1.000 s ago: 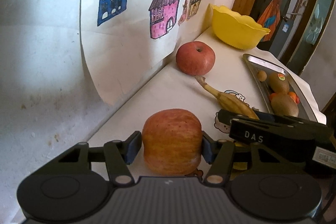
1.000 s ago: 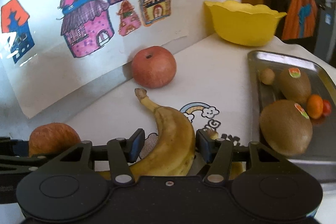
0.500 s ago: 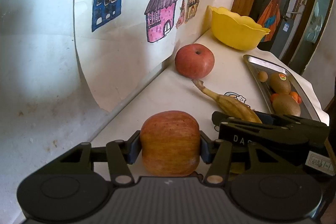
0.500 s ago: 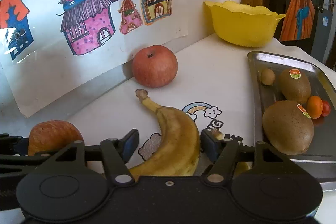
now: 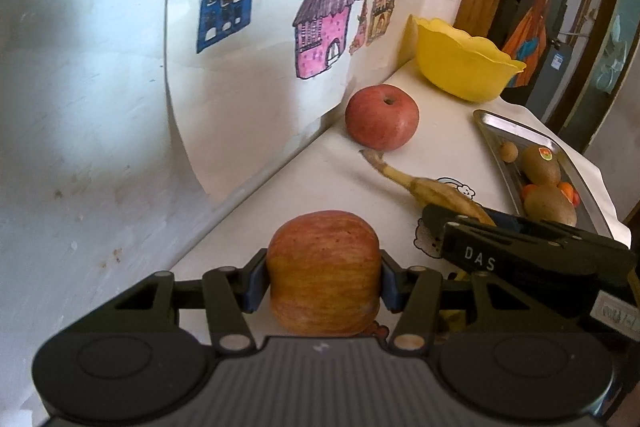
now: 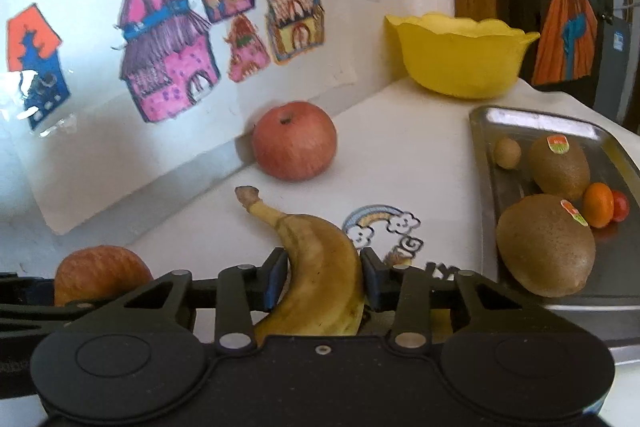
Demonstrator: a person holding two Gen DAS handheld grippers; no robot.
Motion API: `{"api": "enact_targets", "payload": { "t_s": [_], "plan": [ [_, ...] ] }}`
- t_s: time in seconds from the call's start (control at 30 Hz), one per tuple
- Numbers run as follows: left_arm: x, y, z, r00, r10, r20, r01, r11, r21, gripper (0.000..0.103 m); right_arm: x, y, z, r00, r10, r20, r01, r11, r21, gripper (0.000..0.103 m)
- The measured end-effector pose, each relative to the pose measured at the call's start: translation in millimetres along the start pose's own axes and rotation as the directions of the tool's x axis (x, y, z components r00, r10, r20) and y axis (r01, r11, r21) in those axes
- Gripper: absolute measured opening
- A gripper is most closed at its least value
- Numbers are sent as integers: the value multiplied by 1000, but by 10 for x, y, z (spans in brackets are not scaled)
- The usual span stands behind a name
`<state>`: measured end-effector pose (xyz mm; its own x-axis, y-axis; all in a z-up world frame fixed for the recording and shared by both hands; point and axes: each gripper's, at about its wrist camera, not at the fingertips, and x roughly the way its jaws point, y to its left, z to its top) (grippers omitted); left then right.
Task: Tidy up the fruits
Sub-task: 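Carry the bananas in the right tool over the metal tray while the left tool carries the apple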
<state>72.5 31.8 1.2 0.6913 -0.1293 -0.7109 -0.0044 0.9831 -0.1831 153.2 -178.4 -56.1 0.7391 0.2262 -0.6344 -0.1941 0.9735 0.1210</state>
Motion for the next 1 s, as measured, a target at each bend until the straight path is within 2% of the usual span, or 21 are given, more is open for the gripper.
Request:
{"api": "enact_targets", "payload": {
  "t_s": [0.13,0.37,0.53,1.0],
  "plan": [
    [-18,21,-2,1000,14,-1,-14,1000,-12,59,-14,12,12,1000,2,17,-2,1000,-11,41],
    [-17,17,28,1000,25,6,-25,1000,-18,59,-130,-94,38,995,22,102,-26,999,36,39],
    [-8,-20,25,1000,25,3,-24,1000,-10,58,-155,-186,-15,991,29,132,-40,996,85,39],
    [24,-252,131,999,-10,39,10,1000,15,58,-364,-361,-11,961,-13,277,-18,994,109,39]
  ]
}}
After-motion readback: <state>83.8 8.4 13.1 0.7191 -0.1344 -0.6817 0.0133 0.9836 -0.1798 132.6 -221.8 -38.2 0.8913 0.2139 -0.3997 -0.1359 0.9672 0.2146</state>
